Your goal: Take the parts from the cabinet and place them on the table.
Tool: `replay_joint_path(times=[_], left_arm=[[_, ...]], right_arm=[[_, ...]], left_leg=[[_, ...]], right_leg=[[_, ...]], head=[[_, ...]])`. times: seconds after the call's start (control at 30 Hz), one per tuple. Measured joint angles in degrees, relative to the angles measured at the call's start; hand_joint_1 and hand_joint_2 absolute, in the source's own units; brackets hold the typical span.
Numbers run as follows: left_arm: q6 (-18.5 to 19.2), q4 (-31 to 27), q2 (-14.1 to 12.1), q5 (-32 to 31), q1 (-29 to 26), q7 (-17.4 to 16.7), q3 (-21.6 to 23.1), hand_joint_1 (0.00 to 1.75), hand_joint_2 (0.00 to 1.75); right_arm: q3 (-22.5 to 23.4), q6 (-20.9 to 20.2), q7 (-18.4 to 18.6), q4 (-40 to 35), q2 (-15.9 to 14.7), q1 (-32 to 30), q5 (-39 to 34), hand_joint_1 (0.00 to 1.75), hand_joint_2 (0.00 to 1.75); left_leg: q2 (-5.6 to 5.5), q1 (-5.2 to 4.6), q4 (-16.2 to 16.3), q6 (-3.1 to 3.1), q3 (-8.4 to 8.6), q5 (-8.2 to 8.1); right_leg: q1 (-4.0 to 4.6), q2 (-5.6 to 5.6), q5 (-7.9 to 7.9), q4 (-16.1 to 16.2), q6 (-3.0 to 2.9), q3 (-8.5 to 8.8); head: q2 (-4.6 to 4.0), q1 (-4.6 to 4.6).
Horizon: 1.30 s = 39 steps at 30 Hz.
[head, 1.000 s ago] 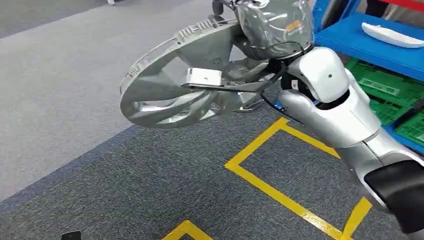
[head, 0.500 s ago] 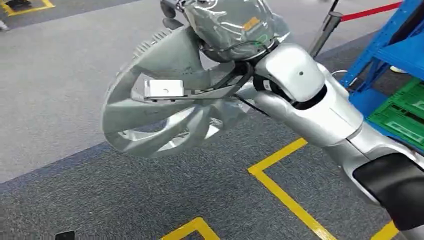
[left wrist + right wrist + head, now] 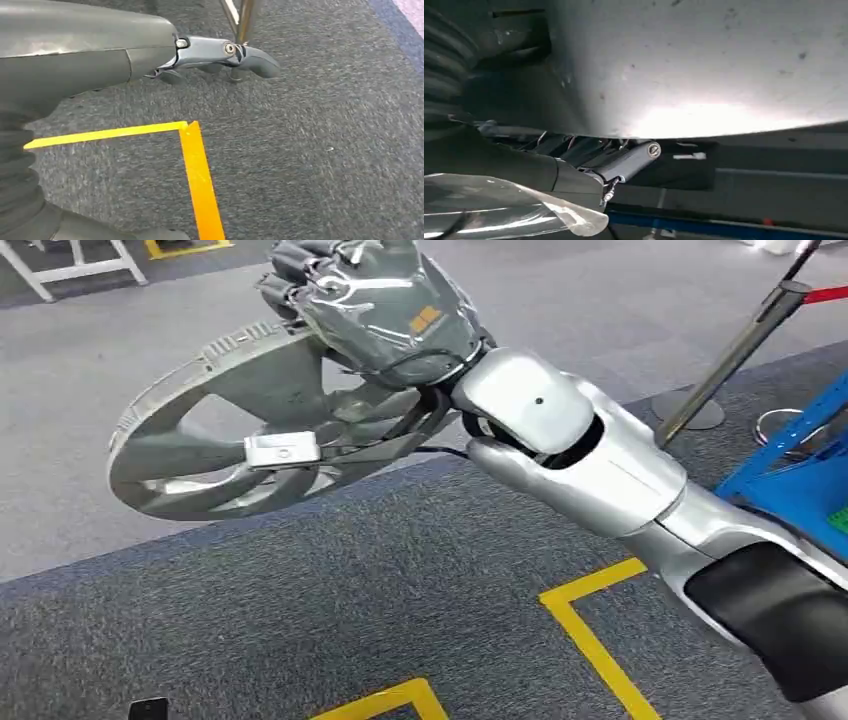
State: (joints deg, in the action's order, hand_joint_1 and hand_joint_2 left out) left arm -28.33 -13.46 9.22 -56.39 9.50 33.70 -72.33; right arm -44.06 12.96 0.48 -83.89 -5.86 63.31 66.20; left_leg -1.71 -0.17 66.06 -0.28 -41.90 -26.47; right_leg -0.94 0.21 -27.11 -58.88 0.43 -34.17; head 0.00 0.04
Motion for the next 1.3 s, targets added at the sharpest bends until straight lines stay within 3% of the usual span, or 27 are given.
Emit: replay_joint_path(times=[0.07,0.1,0.13,0.2,0.23,0.27,0.3,0.4,0.43,0.47,0.5,0.57,0.6,0.63,0.7,0.73,0.77,0.8,0.9,0.93,1.0,1.07,1.13,1.17,1.23,1.27,1.3], left_arm=[[0.0,0.0,0.1,-0.1,0.2,0.0,0.2,0.00,1.75],[0.0,0.0,0.2,-0.2,0.2,0.0,0.4,0.00,1.75],[0.0,0.0,0.2,-0.4,0.1,-0.1,0.5,0.00,1.75],[-0.1,0.0,0.2,-0.7,0.1,-0.6,0.6,0.00,1.75],[-0.1,0.0,0.2,-0.7,0.1,-0.8,0.8,0.00,1.75],[-0.1,0.0,0.4,-0.8,0.2,-0.9,1.0,0.00,1.75],[-0.2,0.0,0.4,-0.9,0.3,-0.9,1.1,0.00,1.75],[-0.2,0.0,0.2,-1.2,0.0,-1.2,1.4,0.00,1.75],[-0.3,0.0,0.2,-1.4,-0.1,-1.5,1.5,0.00,1.75],[-0.4,0.0,0.1,-1.6,-0.1,-1.8,1.7,0.00,1.75],[-0.5,0.0,-0.1,-1.8,0.0,-2.1,2.0,0.00,1.75],[-0.5,0.0,0.0,-2.0,0.2,-2.4,2.3,0.00,1.75],[-0.5,0.0,0.0,-2.0,0.1,-2.6,2.5,0.00,1.75],[-0.5,0.0,0.0,-2.0,0.0,-2.7,2.5,0.00,1.75],[-0.5,0.0,0.0,-2.2,-0.1,-2.8,2.7,0.00,1.75],[-0.5,0.0,0.0,-2.2,-0.1,-2.8,2.8,0.00,1.75],[-0.5,0.0,0.1,-2.3,-0.1,-2.8,2.9,0.00,1.75],[-0.5,0.0,0.1,-2.3,0.1,-2.8,2.9,0.00,1.75],[-0.5,0.0,0.2,-2.4,-0.4,-2.8,3.0,0.00,1.75],[-0.6,0.0,0.0,-2.4,-0.4,-2.8,3.0,0.00,1.75],[-0.6,0.0,0.2,-2.4,-0.4,-2.8,3.0,0.00,1.75],[-0.5,0.0,0.2,-2.4,-0.2,-2.8,3.1,0.00,1.75],[-0.3,0.0,0.3,-2.4,-0.5,-3.2,3.3,0.00,1.75],[-0.3,0.0,0.3,-2.5,-0.6,-3.4,3.3,0.00,1.75],[0.1,0.0,0.3,-2.6,-0.8,-4.6,3.4,0.00,1.75],[0.3,0.0,0.4,-2.5,-0.9,-5.5,3.4,0.00,1.75],[0.7,0.1,0.7,-2.4,-0.9,-6.2,3.3,0.00,1.75]], right_arm=[[-0.4,0.0,0.1,0.4,0.3,0.2,0.1,1.75,1.75],[-0.7,0.0,0.1,0.6,0.5,0.2,0.1,1.75,1.75],[-0.9,0.0,0.1,0.9,0.8,0.2,0.2,1.75,1.75],[-1.0,0.1,0.2,1.1,1.2,0.3,0.2,1.75,1.75],[-1.0,0.1,0.2,1.2,1.5,0.5,0.2,1.75,1.75],[-1.0,0.1,0.2,1.2,1.5,0.7,0.3,1.75,1.75],[-1.0,0.2,0.2,1.3,1.5,0.8,0.3,1.75,1.75],[-1.2,0.3,0.2,1.4,1.7,0.5,0.4,1.75,1.75],[-1.2,0.3,0.2,1.5,1.7,0.5,0.5,1.75,1.75],[-1.2,0.3,0.2,1.5,1.7,0.5,0.6,1.75,1.75],[-1.2,0.5,0.3,1.5,1.7,0.6,0.7,1.75,1.75],[-1.2,0.5,0.3,1.6,1.7,0.1,0.7,1.75,1.75],[-1.3,0.5,0.3,1.6,1.7,-0.3,0.7,1.75,1.75],[-1.4,0.5,0.3,1.7,1.7,-0.5,0.8,1.75,1.75],[-1.5,0.5,0.3,1.7,1.7,-0.4,0.8,1.75,1.75],[-1.5,0.5,0.3,1.7,1.7,-0.4,0.8,1.75,1.75],[-1.5,0.5,0.3,1.7,1.7,-0.4,0.8,1.75,1.75],[-1.5,0.5,0.3,1.7,1.7,-0.4,0.8,1.75,1.75],[-1.6,0.5,0.3,1.7,1.8,-0.4,0.9,1.75,1.75],[-1.6,0.5,0.3,1.8,2.0,-0.3,0.9,1.75,1.75],[-1.6,0.5,0.3,1.8,2.2,-0.2,0.9,1.75,1.75],[-1.6,0.4,0.3,1.8,2.2,-0.2,0.9,1.75,1.75],[-1.9,0.4,0.3,1.8,2.2,-0.4,1.1,1.75,1.75],[-1.9,0.4,0.3,1.8,2.2,-0.4,1.2,1.75,1.75],[-2.0,0.3,0.4,1.8,2.2,-0.4,1.4,1.75,1.75],[-2.0,0.3,0.4,1.8,2.2,-0.4,1.5,1.75,1.75],[-2.0,0.3,0.5,1.8,2.2,-0.3,1.7,1.75,1.75]], left_leg=[[0.82,0.60,8.7,-0.38,-4.01,-3.39],[0.91,0.85,10.3,-0.48,-4.80,-3.47],[0.99,1.09,9.3,-0.63,-4.24,-2.32],[1.74,1.36,1.8,-0.79,-0.41,1.88],[3.81,1.34,-3.2,-0.80,2.29,4.00],[6.73,0.33,-4.9,-0.96,3.45,2.86],[6.41,0.14,-6.0,-0.10,3.50,2.83],[4.48,-0.19,-6.1,1.14,3.33,2.69],[3.68,0.16,-6.5,1.59,3.78,2.92],[3.14,0.20,-6.5,2.05,3.78,2.90],[2.54,0.19,-6.5,2.49,3.77,2.91],[0.79,0.05,-6.5,2.70,3.78,2.88],[-0.04,-0.02,-6.5,2.73,3.80,2.88],[-0.98,-0.09,-6.5,2.74,3.84,2.88],[-2.92,-0.19,-6.3,2.74,3.97,2.87],[-3.82,-0.17,-6.2,2.71,4.05,2.83],[-4.44,0.12,-6.2,2.64,3.92,2.79],[-5.16,-0.05,-6.0,2.34,3.54,2.87],[-7.32,0.88,-6.6,1.02,3.16,3.51],[-7.38,0.59,-6.6,0.85,3.16,3.37],[-1.03,0.21,-2.9,0.10,1.63,0.81],[0.64,0.73,5.3,-0.61,-2.34,-2.74],[0.97,1.30,8.9,-1.21,-4.34,-3.20],[1.13,1.57,7.1,-1.46,-3.52,-1.66],[2.62,1.93,-2.1,-1.85,1.30,3.26],[5.49,1.70,-5.9,-2.02,3.14,3.73],[6.69,0.80,-6.4,-1.31,3.51,3.10]], right_leg=[[0.22,-1.82,-0.24,0.0,-0.28,0.20],[0.25,-2.64,-0.33,0.0,-0.26,0.28],[0.26,-3.38,-0.49,0.0,-0.19,0.36],[0.26,-4.64,-0.79,-0.1,0.08,0.64],[0.27,-5.19,-1.06,-0.1,0.36,0.95],[0.66,-5.67,-1.30,-0.1,0.78,0.98],[0.88,-6.07,-1.54,-0.3,1.10,0.89],[0.73,-8.24,-1.91,0.2,1.93,1.72],[0.28,-7.50,-2.59,0.0,2.39,1.08],[0.11,-4.05,-3.80,-1.8,2.33,0.61],[0.16,-2.05,-5.70,-5.7,2.20,-1.24],[0.26,-0.41,-8.89,-15.0,2.13,-6.32],[0.37,-0.26,-9.06,-17.5,2.02,-8.17],[0.45,-0.22,-7.82,-17.3,1.81,-8.79],[0.50,0.47,-2.35,-10.0,1.09,-6.28],[0.49,2.12,0.60,-4.6,0.70,-4.00],[0.28,5.41,0.82,-1.9,0.27,-2.81],[0.04,5.94,0.85,-0.7,0.25,-1.76],[0.69,3.97,0.63,0.1,0.39,-1.17],[0.09,2.91,1.03,1.0,0.21,-0.47],[0.22,1.20,1.12,1.8,-0.16,0.46],[0.36,-0.76,0.79,1.8,-0.27,0.81],[0.34,-2.58,0.51,1.8,-0.18,0.94],[0.32,-3.29,0.35,1.8,-0.05,1.02],[0.26,-4.72,-0.19,1.5,0.43,1.48],[0.44,-5.21,-0.59,1.3,0.89,1.69],[0.97,-5.55,-0.94,1.0,1.34,1.47]], head=[[0.00,-0.02],[0.00,-0.04],[0.00,-0.06],[0.00,-0.02],[0.00,-0.04],[0.00,-0.09],[0.00,-0.08],[0.00,0.02],[0.00,0.11],[0.00,0.16],[0.00,0.48],[0.00,0.64],[0.00,0.61],[0.00,0.61],[0.00,0.61],[0.00,0.57],[0.00,0.53],[0.00,0.51],[0.00,0.92],[0.00,0.85],[0.00,0.44],[0.00,0.44],[0.00,0.42],[0.00,0.46],[0.00,0.44],[0.00,0.44],[0.00,0.15]])
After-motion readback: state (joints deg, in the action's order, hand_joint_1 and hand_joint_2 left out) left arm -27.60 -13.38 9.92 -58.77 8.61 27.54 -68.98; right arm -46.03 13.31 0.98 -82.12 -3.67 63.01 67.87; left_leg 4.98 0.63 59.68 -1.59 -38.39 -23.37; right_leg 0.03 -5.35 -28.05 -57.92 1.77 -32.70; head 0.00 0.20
